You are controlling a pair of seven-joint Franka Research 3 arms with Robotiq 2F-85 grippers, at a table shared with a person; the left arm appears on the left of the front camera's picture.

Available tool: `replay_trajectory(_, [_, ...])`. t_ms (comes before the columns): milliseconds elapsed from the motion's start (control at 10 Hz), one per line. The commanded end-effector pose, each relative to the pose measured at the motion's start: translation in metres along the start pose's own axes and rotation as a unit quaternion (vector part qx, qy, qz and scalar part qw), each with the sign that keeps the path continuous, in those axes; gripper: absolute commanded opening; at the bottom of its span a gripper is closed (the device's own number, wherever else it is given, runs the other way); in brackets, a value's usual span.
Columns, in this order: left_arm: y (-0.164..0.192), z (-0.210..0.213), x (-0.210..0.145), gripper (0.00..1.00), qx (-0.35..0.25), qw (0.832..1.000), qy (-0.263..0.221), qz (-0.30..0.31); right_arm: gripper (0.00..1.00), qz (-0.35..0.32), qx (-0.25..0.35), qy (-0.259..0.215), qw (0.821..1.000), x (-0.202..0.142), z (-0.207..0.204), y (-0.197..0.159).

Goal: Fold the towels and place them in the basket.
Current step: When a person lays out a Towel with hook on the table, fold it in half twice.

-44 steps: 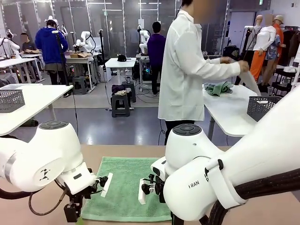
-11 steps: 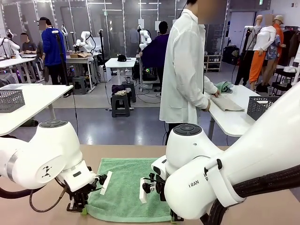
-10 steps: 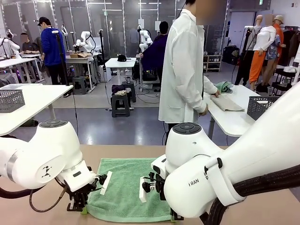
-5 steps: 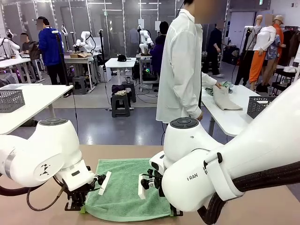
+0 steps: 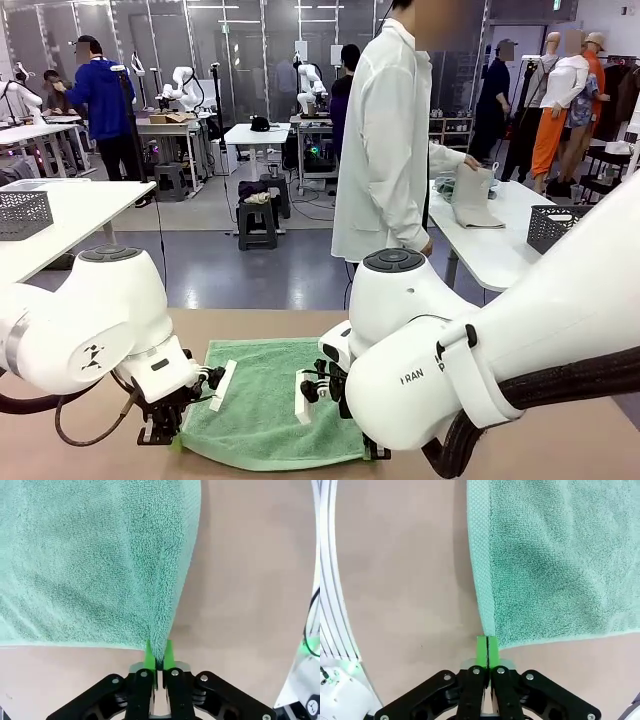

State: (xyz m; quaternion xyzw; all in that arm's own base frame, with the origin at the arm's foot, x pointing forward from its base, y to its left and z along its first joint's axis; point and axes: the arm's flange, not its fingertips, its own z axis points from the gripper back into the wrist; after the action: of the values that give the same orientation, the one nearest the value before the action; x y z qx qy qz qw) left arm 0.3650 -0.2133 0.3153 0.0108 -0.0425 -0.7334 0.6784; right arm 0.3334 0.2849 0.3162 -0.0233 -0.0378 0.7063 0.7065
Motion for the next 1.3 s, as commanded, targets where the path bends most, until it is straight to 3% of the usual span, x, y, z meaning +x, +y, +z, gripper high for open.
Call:
replay_trajectory(0, [0.000, -0.003, 0.000, 0.00, -0.004, 1.000, 0.001, -0.006, 0.00, 0.001, 0.003, 0.001, 1.000, 0.000, -0.003, 0.000])
replay_trajectory(100, [0.000, -0.003, 0.000, 0.00, -0.004, 1.000, 0.001, -0.006, 0.00, 0.001, 0.003, 0.001, 1.000, 0.000, -0.003, 0.000])
replay_trajectory(200, [0.000, -0.001, 0.000, 0.07, -0.001, 1.000, 0.000, -0.001, 0.00, 0.001, 0.003, 0.001, 1.000, 0.000, -0.003, 0.000])
replay_trajectory(1200, [0.072, 0.063, 0.007, 0.07, 0.068, 0.996, 0.015, 0.055, 0.01, 0.009, -0.073, 0.010, 0.997, 0.015, 0.069, -0.072])
